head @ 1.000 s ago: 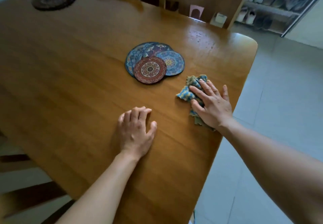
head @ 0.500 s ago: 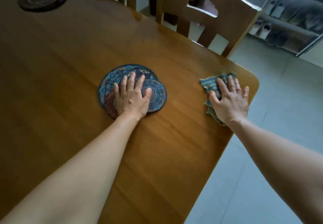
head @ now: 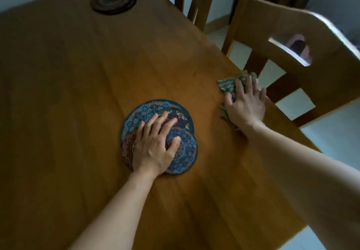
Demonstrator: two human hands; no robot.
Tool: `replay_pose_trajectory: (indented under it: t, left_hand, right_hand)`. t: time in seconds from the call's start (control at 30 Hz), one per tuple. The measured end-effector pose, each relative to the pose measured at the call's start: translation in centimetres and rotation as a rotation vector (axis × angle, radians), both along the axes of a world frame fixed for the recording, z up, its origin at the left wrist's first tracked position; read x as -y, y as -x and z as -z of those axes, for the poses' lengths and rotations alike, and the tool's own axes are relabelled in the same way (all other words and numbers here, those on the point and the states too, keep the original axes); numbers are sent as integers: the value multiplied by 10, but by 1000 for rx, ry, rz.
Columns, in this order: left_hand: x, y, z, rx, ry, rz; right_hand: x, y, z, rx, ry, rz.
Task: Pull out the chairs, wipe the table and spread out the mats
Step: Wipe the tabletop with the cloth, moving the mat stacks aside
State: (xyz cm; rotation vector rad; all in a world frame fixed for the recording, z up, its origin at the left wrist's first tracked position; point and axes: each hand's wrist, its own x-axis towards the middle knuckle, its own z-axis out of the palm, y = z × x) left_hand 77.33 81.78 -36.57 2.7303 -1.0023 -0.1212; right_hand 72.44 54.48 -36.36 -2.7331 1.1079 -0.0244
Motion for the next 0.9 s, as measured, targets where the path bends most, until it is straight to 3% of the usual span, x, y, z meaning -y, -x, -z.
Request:
replay_pose_trajectory:
  t: [0.2,0.43,0.53,0.73,0.83,0.9]
  left_hand:
    - [2,2,-1,-8,-8,-35]
    - [3,2,-1,2,-42,-21]
    - [4,1,-3,5,-54,-22]
    - [6,-1,-19,-90,-232,-30]
    - [15,3,-37,12,-330,-23]
    - [14,25,-44,55,-172,-62]
  right_hand:
    - [-4,-76,-4,33,-49,-540]
    - [21,10,-8,58,-64,-1035]
    - [42,49,-8,54,-31,-943]
    - [17,125,0,-40,73,-328]
    - [-18,158,-2,-27,19,-272]
    - [-49,178,-3,-17,1,-321]
